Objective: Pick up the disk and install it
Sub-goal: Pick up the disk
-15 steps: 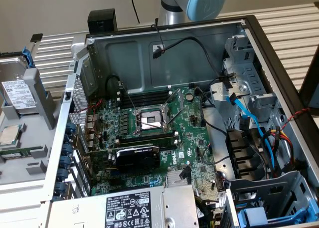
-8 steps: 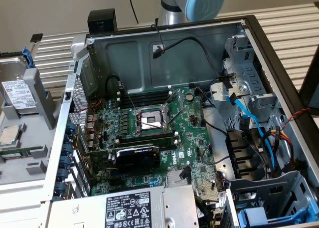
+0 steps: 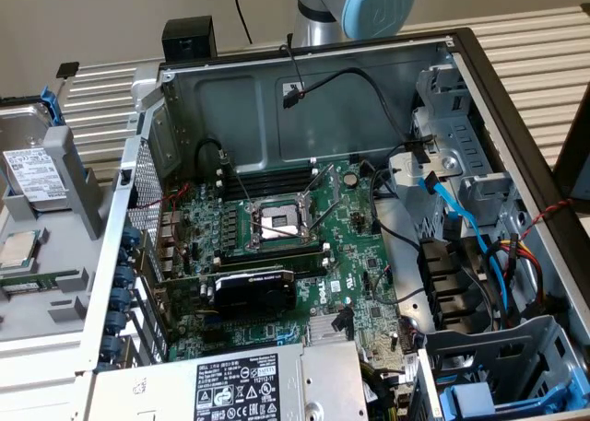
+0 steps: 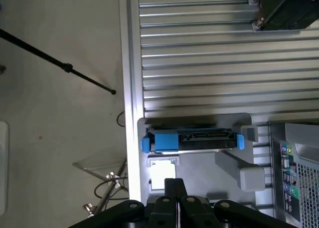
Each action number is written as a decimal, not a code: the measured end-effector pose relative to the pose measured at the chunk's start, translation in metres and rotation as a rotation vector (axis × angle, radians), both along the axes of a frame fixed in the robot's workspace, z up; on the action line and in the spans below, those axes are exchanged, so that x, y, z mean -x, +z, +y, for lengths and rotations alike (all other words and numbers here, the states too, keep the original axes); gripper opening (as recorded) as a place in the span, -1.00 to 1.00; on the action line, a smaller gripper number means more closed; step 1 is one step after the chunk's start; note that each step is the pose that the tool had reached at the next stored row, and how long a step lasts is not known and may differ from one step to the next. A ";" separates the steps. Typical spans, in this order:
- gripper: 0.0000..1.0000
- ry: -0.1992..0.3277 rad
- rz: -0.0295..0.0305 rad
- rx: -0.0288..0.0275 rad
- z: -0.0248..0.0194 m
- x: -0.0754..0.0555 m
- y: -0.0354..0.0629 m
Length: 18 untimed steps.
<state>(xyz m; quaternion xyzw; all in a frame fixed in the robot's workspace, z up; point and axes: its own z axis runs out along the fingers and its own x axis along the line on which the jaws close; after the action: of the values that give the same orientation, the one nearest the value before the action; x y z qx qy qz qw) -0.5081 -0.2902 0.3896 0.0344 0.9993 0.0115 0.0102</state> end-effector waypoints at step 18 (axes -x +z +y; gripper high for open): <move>-0.79 0.151 -0.0001 0.0000 0.0000 0.000 0.0000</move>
<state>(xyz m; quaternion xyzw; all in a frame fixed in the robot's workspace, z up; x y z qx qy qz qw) -0.5081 -0.2902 0.3896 -0.0412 0.9990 0.0122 0.0093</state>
